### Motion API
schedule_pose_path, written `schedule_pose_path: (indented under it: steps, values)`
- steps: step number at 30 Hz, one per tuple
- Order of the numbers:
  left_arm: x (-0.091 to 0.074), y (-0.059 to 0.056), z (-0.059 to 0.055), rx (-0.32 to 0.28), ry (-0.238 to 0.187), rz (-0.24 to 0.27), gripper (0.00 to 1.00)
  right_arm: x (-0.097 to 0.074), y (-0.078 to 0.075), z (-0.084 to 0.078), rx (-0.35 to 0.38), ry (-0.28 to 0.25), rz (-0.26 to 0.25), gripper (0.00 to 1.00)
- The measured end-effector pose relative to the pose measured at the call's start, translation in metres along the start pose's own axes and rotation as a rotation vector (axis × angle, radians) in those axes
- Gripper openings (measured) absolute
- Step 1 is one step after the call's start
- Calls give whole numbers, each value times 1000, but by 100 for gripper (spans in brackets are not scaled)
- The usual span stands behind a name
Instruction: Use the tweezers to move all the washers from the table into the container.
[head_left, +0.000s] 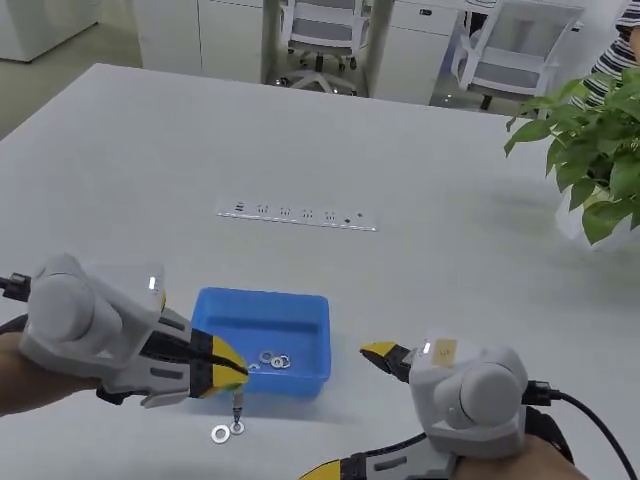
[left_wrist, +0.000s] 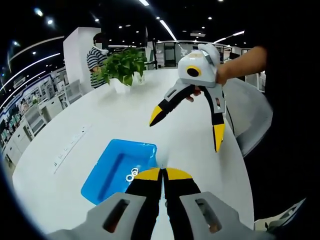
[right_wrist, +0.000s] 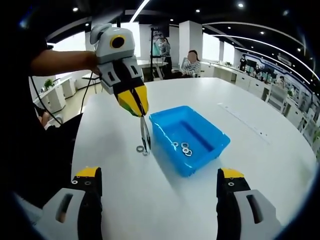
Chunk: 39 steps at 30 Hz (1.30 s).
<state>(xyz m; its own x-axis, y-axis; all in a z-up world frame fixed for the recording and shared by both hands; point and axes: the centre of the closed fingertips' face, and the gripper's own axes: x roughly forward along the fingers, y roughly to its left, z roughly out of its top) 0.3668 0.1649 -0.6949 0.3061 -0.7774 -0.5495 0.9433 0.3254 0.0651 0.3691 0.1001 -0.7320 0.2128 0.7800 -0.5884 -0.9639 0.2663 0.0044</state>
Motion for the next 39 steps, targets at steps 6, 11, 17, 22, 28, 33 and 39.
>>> schedule_pose_path:
  steps: [6, 11, 17, 22, 28, 33, 39]
  values:
    - [3, -2, -1, 7, 6, -4, 5, -1, 0, -1, -1, 4, 0, 96]
    - [4, -2, 0, 15, 7, -5, 5, -1, 2, -2, -9, 0, 9, 94]
    - [4, -4, 0, 26, 10, -17, 5, 1, 5, -1, -32, -2, 32, 87]
    - [2, -4, -2, 37, 23, -24, 5, 5, 9, 2, -75, -3, 60, 79]
    - [1, -5, -4, 47, 38, -42, 5, 12, 13, 5, -122, 3, 97, 69]
    - [2, -6, -4, 54, 42, -50, 5, 19, 14, 6, -170, 11, 124, 60]
    - [2, -6, -5, 46, 44, -61, 5, 29, 16, 12, -203, -3, 149, 48]
